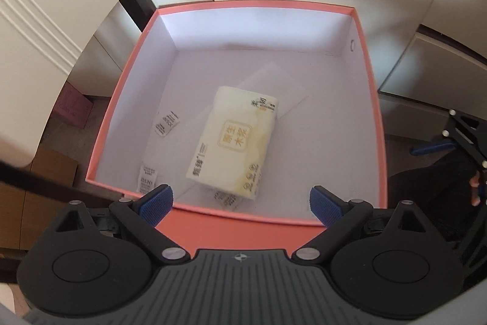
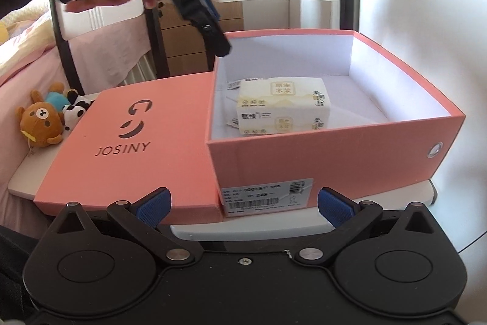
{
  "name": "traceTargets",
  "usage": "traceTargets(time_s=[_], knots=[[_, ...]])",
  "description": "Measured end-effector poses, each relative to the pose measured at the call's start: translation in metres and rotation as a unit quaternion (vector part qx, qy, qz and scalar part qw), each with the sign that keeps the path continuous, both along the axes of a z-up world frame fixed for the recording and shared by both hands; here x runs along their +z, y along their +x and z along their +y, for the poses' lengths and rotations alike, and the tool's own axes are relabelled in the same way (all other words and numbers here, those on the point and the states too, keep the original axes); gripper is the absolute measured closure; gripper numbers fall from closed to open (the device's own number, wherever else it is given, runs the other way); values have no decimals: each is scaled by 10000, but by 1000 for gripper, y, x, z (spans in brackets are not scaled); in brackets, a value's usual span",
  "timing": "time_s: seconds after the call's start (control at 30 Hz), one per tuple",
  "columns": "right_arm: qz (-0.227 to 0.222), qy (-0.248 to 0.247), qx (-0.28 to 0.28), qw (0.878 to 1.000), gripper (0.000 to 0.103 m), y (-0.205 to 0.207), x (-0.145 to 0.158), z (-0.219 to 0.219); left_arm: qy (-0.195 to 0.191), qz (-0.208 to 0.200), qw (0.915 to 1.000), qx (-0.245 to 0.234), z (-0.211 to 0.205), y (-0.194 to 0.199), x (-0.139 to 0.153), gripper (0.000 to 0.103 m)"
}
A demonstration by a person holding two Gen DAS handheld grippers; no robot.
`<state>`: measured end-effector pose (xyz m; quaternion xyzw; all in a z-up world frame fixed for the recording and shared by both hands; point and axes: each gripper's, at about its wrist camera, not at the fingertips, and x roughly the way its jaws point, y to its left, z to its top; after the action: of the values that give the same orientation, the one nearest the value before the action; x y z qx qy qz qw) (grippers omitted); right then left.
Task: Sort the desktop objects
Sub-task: 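Withdraw the left tool from the box back toward the plush toys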
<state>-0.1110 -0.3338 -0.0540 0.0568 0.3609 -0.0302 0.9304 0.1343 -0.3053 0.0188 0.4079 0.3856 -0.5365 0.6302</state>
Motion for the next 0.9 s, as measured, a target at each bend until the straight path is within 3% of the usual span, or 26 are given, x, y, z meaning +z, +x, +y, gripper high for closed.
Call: traceTargets(time_s=[0.17, 0.27, 0.5, 0.67, 0.7, 0.77, 0.83, 0.9], knots=[[-65, -116, 215, 9997, 0, 2, 4, 13, -275, 9, 9991, 316, 57, -21, 30, 5], [-155, -169, 349, 9991, 0, 2, 7, 23, -507, -68, 9956, 786, 89, -38, 37, 3], [-221, -373, 574, 9974, 0, 4, 11, 47, -789, -617, 9757, 1950, 145, -103, 20, 0], [-228, -420, 651, 9967, 0, 10, 11, 59, -1004, -467, 9571, 2678, 169, -130, 3, 0], [-232, -429, 654, 9967, 0, 11, 11, 60, -1262, -618, 9526, 2697, 175, -137, 4, 0], [-241, -422, 625, 9969, 0, 13, 11, 63, -1742, -455, 9310, 3176, 190, -139, 4, 0], [-263, -348, 635, 9970, 0, 14, 12, 66, -1742, -252, 9147, 3638, 200, -138, -8, 0], [-294, -340, 672, 9967, 0, 15, 12, 71, -1728, -332, 8989, 4012, 209, -140, -22, 0]])
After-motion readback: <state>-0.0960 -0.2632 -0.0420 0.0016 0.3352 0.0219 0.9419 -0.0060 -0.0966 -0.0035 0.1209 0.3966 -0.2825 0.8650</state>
